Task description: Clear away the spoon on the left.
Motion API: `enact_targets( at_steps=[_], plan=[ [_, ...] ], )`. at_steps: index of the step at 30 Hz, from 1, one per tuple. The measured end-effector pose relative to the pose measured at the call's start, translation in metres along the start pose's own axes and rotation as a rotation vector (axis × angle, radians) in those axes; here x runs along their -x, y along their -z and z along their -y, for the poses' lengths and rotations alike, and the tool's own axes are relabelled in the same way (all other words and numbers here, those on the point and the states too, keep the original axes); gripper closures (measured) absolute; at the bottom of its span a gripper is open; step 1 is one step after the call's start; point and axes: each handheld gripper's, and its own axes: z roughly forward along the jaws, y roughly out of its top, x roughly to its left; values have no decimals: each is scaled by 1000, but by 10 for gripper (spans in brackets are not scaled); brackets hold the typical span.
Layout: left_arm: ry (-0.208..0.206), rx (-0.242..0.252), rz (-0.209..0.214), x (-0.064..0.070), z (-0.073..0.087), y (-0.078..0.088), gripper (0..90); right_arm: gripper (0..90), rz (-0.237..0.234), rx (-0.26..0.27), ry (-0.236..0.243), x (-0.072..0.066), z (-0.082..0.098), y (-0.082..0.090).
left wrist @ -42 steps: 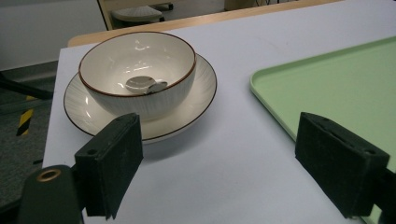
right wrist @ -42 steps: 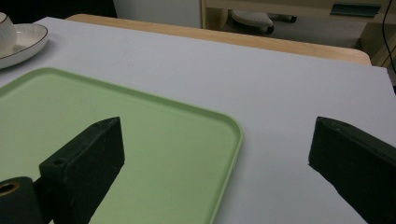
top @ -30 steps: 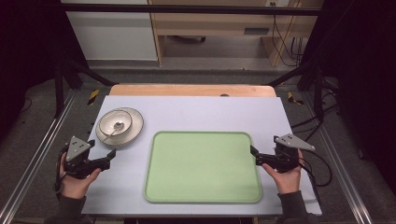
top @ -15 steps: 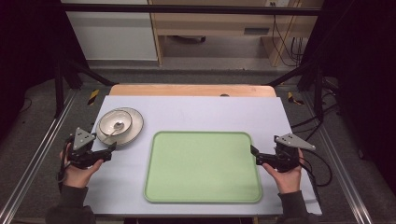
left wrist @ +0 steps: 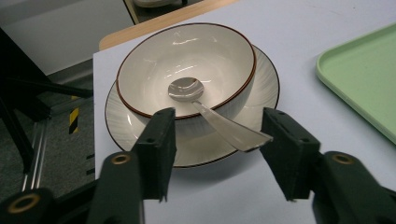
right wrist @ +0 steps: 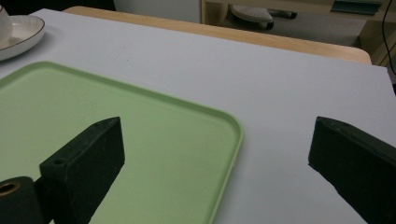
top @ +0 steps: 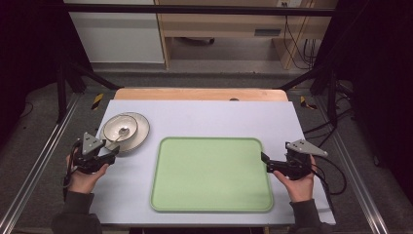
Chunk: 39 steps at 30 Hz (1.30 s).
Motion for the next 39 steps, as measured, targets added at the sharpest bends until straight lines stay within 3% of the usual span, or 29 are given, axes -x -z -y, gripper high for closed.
enact_targets(
  at_steps=[20, 28, 39],
  plan=[
    [17, 39, -8, 1, -2, 3, 748, 39, 0, -11, 7, 0, 1, -2],
    [25, 48, -26, 0, -2, 7, 821, 39, 1, -9, 3, 0, 0, -1],
    [17, 39, -39, 1, -4, 9, 838, 39, -1, -5, 0, 0, 0, 0]
  ],
)
